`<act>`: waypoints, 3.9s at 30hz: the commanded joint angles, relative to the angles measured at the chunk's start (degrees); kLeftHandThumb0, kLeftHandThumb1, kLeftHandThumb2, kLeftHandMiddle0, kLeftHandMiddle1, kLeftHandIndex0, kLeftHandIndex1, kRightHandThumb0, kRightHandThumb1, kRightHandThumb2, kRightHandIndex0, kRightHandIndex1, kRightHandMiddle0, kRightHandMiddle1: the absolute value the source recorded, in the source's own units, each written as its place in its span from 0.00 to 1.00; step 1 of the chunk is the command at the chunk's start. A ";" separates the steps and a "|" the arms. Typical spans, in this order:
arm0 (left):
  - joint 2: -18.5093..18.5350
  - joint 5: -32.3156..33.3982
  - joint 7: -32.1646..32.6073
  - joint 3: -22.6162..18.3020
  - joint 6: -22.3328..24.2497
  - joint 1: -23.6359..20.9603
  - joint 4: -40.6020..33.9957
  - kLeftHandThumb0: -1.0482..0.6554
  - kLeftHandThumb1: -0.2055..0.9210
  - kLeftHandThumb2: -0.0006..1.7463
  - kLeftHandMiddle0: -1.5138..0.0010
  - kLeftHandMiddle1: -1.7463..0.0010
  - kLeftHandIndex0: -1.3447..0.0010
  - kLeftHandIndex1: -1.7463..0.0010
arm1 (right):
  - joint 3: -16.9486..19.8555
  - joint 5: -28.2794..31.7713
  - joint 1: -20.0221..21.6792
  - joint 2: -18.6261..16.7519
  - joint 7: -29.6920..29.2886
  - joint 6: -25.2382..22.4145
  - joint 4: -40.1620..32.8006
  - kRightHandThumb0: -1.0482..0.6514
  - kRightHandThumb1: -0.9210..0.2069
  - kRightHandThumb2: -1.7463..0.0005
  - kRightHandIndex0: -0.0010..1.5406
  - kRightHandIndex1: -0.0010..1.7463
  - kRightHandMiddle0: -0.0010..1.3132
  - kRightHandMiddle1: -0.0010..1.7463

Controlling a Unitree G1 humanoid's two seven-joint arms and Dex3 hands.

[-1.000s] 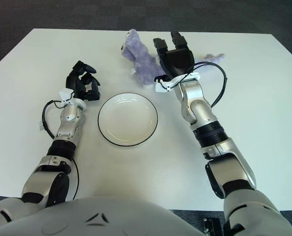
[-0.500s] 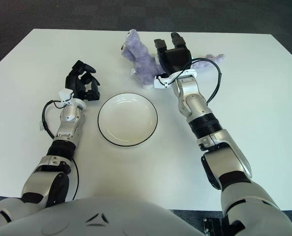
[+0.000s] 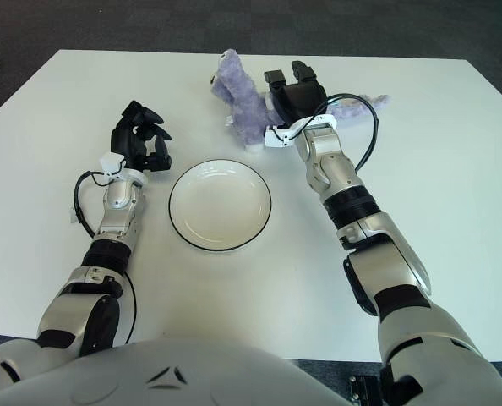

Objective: Put the doll into the plate.

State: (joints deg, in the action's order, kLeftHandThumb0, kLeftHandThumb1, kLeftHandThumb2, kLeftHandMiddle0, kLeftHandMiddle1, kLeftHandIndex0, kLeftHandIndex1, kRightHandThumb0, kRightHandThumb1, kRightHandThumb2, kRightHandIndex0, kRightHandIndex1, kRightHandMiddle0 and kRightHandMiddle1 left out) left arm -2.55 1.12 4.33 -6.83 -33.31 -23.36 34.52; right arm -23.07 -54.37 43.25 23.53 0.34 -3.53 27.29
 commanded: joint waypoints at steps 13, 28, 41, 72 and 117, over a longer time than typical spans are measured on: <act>-1.88 1.60 0.26 -0.93 -1.61 5.34 3.78 0.61 0.30 0.87 0.55 0.00 0.55 0.02 | -0.78 9.96 7.06 1.18 4.62 15.41 17.20 0.03 0.19 0.77 0.02 0.36 0.00 0.37; -2.58 0.85 1.63 -0.99 -1.36 6.32 1.72 0.61 0.33 0.85 0.60 0.00 0.56 0.00 | -2.90 14.13 14.26 -0.12 12.52 24.01 32.36 0.01 0.18 0.78 0.00 0.42 0.00 0.33; -4.02 0.34 4.85 -1.26 -0.33 6.89 -0.50 0.61 0.34 0.85 0.60 0.00 0.56 0.00 | -1.62 19.99 17.74 -2.51 22.17 21.89 40.24 0.02 0.20 0.78 0.00 0.29 0.00 0.27; -4.20 0.14 7.87 -1.25 -1.65 6.68 -0.29 0.61 0.34 0.85 0.60 0.00 0.56 0.00 | -8.64 14.26 17.77 -4.93 9.00 10.13 42.67 0.18 0.46 0.56 0.00 0.46 0.00 0.02; -3.03 -1.30 8.10 -0.87 -2.15 6.54 0.58 0.60 0.18 0.95 0.41 0.00 0.53 0.05 | -7.62 16.66 16.47 -4.58 6.22 9.88 43.66 0.76 0.68 0.11 0.05 0.95 0.16 1.00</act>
State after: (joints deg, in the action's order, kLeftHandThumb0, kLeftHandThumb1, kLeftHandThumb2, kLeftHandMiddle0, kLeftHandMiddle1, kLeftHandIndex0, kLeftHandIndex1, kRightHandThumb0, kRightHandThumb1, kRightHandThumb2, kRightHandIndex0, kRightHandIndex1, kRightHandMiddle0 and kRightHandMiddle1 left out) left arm -5.04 -0.67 12.79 -7.53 -35.26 -22.34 31.79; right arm -30.45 -37.70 63.19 18.59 4.83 6.51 68.96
